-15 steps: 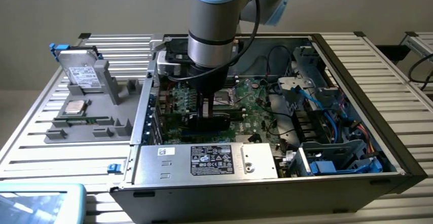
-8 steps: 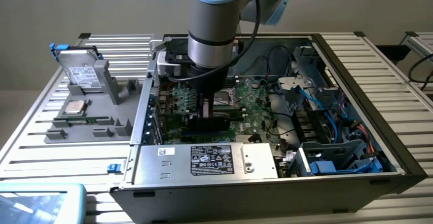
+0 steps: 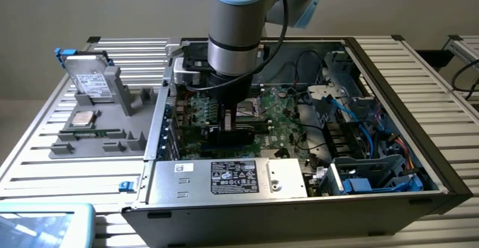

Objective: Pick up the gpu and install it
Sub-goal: 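Insert the gpu into the slot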

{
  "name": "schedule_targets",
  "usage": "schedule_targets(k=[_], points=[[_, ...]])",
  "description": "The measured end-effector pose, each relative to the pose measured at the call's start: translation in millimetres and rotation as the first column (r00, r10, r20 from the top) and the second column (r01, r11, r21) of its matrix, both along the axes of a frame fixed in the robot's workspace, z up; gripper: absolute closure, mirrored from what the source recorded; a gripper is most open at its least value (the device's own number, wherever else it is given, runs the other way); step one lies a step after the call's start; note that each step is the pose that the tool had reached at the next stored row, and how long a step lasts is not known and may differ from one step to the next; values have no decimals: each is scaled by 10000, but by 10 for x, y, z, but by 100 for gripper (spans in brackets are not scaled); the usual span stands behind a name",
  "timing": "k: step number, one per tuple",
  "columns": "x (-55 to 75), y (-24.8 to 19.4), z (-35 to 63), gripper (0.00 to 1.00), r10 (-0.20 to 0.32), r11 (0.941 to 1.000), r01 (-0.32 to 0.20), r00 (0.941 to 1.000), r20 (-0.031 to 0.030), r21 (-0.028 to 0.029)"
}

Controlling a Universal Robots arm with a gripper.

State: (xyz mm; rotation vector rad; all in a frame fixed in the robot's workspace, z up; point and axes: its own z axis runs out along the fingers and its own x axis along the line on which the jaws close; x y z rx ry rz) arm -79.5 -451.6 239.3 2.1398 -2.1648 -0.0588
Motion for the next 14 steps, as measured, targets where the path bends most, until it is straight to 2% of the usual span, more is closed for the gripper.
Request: schedule_targets(k=[7,14], points=[[0,-2,23,72,1,10000,-1,10000,-3,-2],[1,-16,21,72,2,10000,-2,10000,-3,23]])
